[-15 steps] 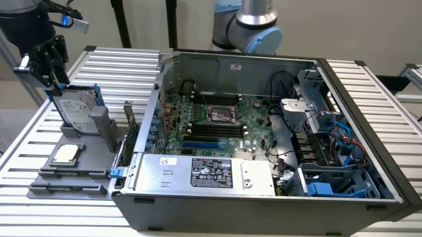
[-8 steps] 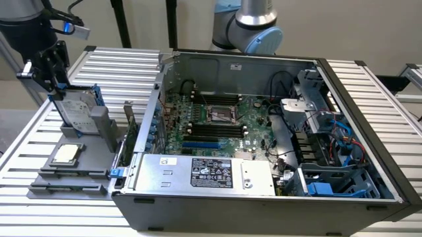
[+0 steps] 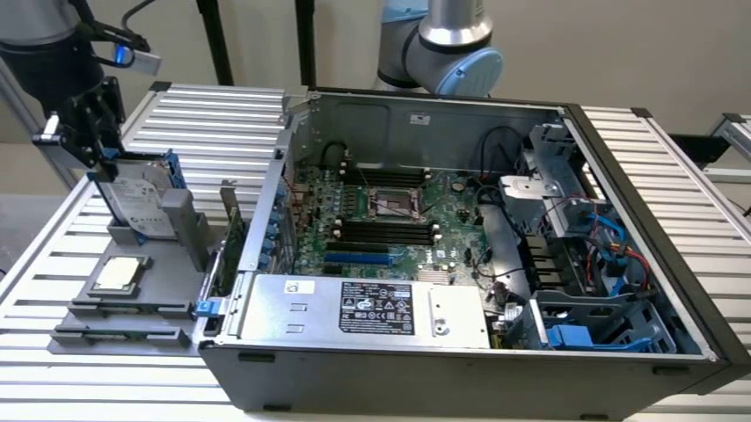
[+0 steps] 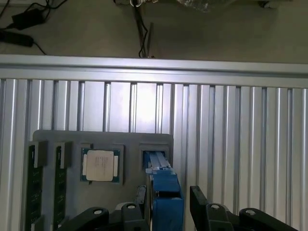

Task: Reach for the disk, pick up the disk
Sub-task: 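Pick up the disk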

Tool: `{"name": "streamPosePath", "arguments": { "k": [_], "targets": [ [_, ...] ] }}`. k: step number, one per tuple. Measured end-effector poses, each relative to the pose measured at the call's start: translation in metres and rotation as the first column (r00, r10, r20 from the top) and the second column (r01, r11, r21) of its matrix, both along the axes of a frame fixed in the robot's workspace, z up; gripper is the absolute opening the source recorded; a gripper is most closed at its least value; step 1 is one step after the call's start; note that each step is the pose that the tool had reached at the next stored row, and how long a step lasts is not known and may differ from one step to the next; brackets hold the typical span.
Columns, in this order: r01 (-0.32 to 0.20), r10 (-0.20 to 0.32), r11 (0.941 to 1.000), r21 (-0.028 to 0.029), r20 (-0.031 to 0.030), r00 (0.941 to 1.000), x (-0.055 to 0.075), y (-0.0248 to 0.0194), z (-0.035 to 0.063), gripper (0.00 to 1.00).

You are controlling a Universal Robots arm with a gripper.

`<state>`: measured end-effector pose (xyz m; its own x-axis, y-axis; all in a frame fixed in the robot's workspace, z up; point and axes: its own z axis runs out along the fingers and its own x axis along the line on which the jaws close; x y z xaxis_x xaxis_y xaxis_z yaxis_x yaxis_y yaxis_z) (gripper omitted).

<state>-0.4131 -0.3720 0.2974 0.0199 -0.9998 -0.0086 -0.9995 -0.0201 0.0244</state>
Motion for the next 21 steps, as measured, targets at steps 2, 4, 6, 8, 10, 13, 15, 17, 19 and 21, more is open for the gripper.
{"name": "streamPosePath", "arguments": {
  "k": [2, 4, 6, 8, 10, 13, 15, 17, 19, 21],
  "targets": [
    [0.000, 0.000, 1.0000, 0.0002, 0.0000, 1.0000, 0.0000, 0.0000, -0.0010, 0.48],
    [0.000, 0.000, 1.0000, 0.0002, -0.0001, 1.0000, 0.0000, 0.0000, -0.0018, 0.48],
    [0.000, 0.000, 1.0000, 0.0002, -0.0001, 1.0000, 0.0000, 0.0000, -0.0027, 0.48],
    [0.000, 0.000, 1.0000, 0.0002, -0.0004, 1.0000, 0.0001, -0.0001, -0.0032, 0.48],
    [0.000, 0.000, 1.0000, 0.0003, -0.0006, 1.0000, 0.0003, -0.0002, -0.0035, 0.48],
    [0.000, 0.000, 1.0000, 0.0007, -0.0008, 1.0000, 0.0006, -0.0009, -0.0041, 0.48],
    [0.000, 0.000, 1.0000, 0.0007, -0.0012, 1.0000, 0.0007, -0.0013, -0.0043, 0.48],
    [0.000, 0.000, 1.0000, 0.0007, -0.0015, 1.0000, 0.0007, -0.0021, -0.0046, 0.48],
    [0.000, 0.000, 1.0000, 0.0010, -0.0014, 1.0000, 0.0008, -0.0026, -0.0049, 0.48],
    [0.000, 0.000, 1.0000, 0.0011, -0.0016, 1.0000, 0.0009, -0.0027, -0.0049, 0.48]
  ]
}}
